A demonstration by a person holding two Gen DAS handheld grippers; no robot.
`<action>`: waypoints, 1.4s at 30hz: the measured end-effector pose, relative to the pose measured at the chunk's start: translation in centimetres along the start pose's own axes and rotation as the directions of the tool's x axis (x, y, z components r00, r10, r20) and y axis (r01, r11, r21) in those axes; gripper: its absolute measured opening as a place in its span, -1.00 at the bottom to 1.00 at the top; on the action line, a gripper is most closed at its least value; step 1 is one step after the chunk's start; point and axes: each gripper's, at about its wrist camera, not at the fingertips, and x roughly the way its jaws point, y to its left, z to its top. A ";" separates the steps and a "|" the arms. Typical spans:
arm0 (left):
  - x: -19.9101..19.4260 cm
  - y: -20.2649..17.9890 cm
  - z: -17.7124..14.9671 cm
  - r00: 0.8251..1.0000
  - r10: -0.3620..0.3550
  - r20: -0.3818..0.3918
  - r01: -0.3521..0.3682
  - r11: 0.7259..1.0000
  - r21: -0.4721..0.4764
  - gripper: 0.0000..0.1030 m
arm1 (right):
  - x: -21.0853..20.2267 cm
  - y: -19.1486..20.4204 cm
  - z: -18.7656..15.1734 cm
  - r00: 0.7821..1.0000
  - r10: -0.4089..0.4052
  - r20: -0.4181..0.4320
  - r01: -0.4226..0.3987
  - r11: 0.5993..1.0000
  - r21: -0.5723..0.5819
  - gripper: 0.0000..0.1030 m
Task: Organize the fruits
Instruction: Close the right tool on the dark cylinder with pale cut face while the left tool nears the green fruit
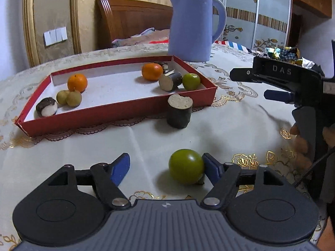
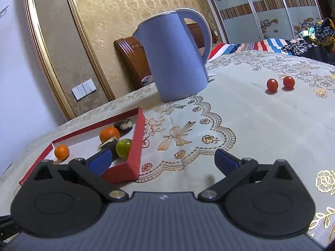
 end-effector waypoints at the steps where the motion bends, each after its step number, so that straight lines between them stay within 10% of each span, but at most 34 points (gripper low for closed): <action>1: 0.0 0.0 0.0 1.000 0.004 0.001 -0.004 1.000 0.003 0.46 | 0.0 0.0 0.0 1.000 0.000 -0.001 0.000 1.000 -0.002 1.00; 12: -0.3 0.4 0.0 0.998 0.056 0.014 -0.056 0.998 0.010 -0.22 | 0.2 0.0 0.0 1.000 -0.004 -0.012 0.004 1.000 -0.002 1.00; 21: -0.3 5.6 0.6 0.958 0.285 0.000 -0.282 0.948 -0.147 -0.21 | 0.2 1.1 -0.3 1.000 0.013 -0.023 -0.014 0.998 -0.067 1.00; 29: -0.3 6.5 0.6 0.948 0.318 -0.006 -0.313 0.931 -0.188 -0.19 | -0.6 6.0 -2.2 0.987 0.096 -0.128 -0.125 0.962 -0.241 1.00; 42: -0.2 7.0 0.5 0.948 0.320 -0.010 -0.314 0.926 -0.211 -0.05 | 1.4 10.5 -3.3 0.983 0.007 -0.181 -0.072 0.932 -0.354 0.78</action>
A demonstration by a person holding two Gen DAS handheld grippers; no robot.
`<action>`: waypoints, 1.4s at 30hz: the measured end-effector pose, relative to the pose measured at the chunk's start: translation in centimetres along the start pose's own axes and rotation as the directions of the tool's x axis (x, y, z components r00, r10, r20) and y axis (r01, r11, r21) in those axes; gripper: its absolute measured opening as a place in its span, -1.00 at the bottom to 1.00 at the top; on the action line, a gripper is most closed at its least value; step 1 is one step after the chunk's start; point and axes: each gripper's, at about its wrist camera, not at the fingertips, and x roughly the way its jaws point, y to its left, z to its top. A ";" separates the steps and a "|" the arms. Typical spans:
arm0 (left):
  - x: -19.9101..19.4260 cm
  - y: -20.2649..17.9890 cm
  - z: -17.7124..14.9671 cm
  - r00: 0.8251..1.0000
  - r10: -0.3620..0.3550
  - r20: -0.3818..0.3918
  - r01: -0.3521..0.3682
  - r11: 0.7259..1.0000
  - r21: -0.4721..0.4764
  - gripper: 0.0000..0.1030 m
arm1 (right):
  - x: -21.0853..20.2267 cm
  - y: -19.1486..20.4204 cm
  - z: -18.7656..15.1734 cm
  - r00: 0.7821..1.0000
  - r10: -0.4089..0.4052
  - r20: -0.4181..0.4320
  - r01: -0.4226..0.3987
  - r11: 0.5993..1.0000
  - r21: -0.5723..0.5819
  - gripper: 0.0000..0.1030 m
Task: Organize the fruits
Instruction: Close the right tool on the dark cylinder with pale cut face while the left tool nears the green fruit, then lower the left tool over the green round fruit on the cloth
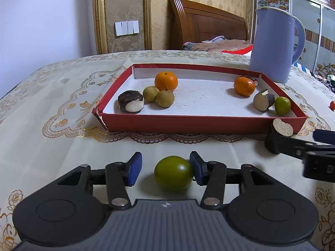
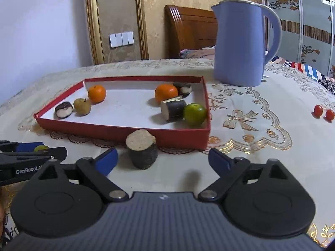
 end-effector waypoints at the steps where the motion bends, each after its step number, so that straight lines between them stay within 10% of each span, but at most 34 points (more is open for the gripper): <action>1: 0.0 0.0 0.0 1.000 0.000 0.000 0.000 1.000 0.001 -0.05 | 0.2 0.1 0.1 1.000 -0.001 -0.004 0.001 1.000 0.002 0.76; 6: 0.0 -0.1 0.0 1.000 0.000 -0.001 0.000 1.000 0.004 -0.03 | 0.7 0.8 0.4 1.000 -0.015 -0.005 0.015 1.000 -0.015 0.68; 21: 0.1 -0.2 0.0 1.000 0.002 -0.002 -0.002 1.000 0.007 0.12 | 2.7 1.1 1.1 0.998 0.022 -0.061 -0.022 1.000 -0.007 -0.38; 42: 0.1 -0.1 -0.1 1.000 0.000 -0.007 0.000 1.000 -0.002 0.28 | 2.4 0.9 1.0 0.999 0.022 -0.046 -0.022 1.000 0.010 -0.38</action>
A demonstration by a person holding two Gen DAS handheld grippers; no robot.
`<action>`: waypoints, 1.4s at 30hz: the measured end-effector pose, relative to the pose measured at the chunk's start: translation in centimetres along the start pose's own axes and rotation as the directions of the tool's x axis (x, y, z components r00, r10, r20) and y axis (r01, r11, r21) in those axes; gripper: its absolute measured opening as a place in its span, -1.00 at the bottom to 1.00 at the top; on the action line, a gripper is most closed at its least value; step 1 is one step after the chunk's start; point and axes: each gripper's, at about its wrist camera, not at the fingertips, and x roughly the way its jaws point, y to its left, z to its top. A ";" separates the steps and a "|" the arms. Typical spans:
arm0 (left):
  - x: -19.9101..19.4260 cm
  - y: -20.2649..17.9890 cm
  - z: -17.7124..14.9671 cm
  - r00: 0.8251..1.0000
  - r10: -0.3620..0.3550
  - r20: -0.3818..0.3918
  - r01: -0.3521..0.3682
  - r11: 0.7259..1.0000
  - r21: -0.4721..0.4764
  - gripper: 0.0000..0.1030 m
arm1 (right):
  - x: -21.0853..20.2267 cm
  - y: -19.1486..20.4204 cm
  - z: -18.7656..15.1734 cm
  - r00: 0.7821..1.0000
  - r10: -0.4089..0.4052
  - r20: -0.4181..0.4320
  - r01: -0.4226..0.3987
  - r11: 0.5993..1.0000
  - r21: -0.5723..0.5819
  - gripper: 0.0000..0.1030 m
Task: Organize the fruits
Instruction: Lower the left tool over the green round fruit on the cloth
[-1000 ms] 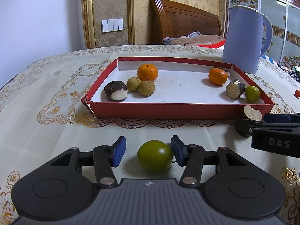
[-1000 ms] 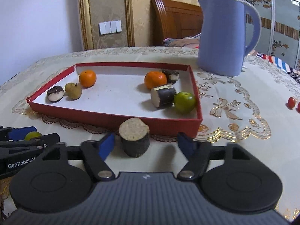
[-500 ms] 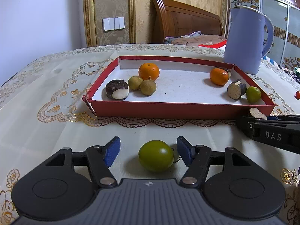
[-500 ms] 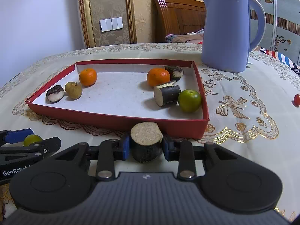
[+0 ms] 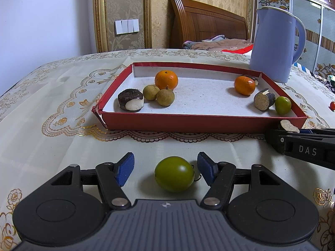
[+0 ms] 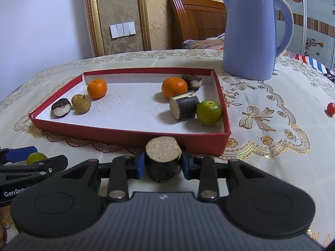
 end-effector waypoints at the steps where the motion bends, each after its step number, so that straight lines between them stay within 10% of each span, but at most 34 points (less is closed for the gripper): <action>1: 0.0 0.0 0.0 1.000 0.000 0.000 0.000 1.000 0.000 0.28 | 0.0 0.0 0.0 1.000 0.000 0.000 0.000 1.000 0.001 -0.38; 42: 0.2 0.6 0.3 0.999 0.033 -0.002 -0.033 0.997 -0.072 0.35 | -0.2 0.0 -0.2 1.000 -0.008 0.014 0.008 1.000 0.000 -0.38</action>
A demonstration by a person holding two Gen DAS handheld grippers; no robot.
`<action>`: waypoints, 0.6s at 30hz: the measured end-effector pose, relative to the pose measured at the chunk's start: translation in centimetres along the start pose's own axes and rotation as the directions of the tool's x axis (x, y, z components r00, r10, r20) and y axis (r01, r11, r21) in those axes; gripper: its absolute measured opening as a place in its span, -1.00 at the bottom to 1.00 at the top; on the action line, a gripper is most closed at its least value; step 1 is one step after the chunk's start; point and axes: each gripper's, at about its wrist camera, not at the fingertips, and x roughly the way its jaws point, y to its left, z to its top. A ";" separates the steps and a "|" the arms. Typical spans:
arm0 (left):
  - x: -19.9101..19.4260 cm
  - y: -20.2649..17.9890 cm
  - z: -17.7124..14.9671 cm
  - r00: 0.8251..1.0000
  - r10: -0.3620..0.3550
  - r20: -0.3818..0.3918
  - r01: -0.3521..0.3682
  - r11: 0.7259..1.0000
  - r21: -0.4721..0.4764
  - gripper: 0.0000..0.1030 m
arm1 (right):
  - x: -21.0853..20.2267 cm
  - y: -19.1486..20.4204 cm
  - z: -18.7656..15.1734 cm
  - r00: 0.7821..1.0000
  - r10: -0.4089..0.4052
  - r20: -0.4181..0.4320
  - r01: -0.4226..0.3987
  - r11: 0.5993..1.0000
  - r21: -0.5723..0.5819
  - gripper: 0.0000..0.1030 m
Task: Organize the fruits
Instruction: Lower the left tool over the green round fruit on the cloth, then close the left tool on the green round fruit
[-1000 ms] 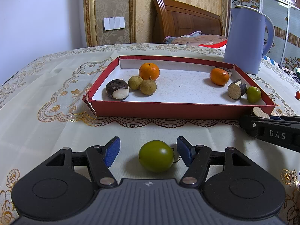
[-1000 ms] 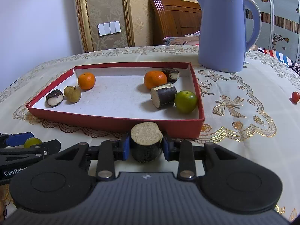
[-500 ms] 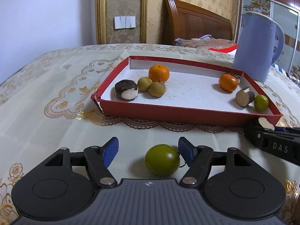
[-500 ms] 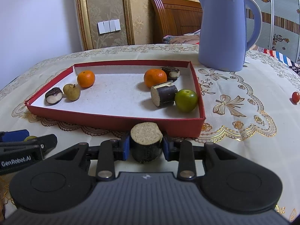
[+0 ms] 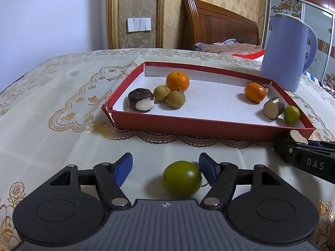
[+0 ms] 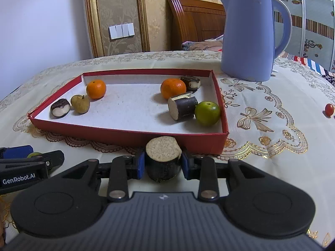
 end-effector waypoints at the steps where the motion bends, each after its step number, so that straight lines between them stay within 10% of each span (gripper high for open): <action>1: 0.0 0.1 0.0 1.000 0.000 0.000 0.000 1.000 0.000 0.35 | 0.0 0.0 0.0 1.000 0.000 0.002 0.000 1.000 0.000 -0.38; 18: -0.3 0.0 0.0 1.000 -0.026 0.017 0.026 1.000 0.015 -0.13 | -0.4 0.0 -0.1 1.000 -0.002 0.026 0.002 1.000 0.000 -0.38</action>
